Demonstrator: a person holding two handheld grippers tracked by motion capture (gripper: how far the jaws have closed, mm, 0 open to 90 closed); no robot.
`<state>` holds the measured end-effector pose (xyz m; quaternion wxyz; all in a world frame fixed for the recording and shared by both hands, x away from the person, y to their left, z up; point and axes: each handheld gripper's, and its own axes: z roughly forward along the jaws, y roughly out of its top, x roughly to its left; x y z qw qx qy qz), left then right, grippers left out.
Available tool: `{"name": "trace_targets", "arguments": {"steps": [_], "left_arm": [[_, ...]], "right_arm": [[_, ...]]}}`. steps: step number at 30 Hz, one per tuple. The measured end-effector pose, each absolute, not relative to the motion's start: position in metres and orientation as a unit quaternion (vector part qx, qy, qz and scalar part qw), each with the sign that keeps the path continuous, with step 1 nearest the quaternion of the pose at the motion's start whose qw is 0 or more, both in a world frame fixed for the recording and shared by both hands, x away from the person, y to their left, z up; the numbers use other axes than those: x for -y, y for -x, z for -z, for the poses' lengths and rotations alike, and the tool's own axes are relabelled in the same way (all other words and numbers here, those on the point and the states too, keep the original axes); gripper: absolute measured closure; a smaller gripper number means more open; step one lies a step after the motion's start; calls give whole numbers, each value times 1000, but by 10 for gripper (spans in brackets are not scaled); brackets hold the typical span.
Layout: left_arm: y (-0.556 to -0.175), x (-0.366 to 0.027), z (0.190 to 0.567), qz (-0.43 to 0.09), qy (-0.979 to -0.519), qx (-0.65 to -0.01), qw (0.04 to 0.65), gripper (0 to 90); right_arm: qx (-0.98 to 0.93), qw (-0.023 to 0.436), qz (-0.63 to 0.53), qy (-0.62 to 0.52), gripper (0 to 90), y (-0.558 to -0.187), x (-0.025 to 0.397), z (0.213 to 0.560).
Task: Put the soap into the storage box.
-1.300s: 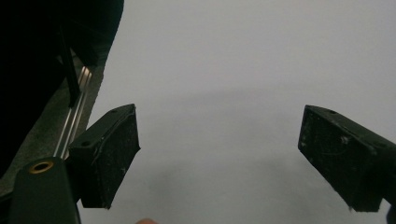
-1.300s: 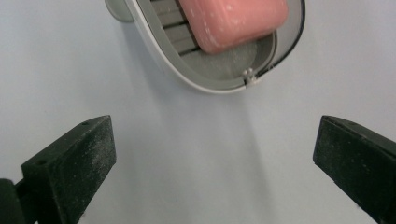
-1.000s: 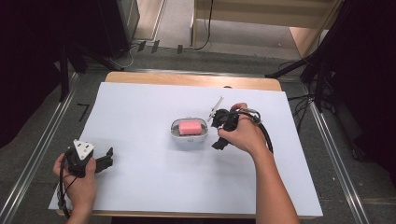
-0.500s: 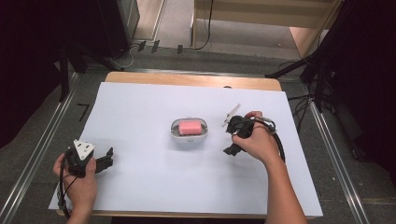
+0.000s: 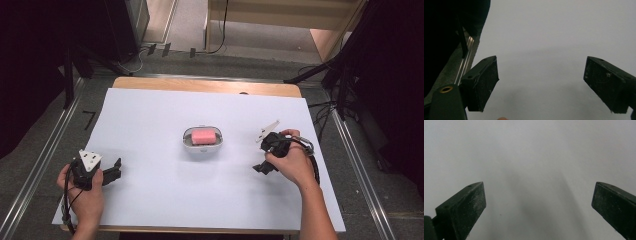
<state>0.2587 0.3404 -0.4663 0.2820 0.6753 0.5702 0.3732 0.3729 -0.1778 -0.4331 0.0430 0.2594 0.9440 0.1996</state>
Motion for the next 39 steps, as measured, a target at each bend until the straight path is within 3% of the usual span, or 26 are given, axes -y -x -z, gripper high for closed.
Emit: {"name": "trace_targets", "arguments": {"steps": [39], "left_arm": [[-258, -340, 466, -376, -678, -566, 280, 133]], "right_arm": [[-880, 93, -323, -335, 0, -308, 269, 457]]}}
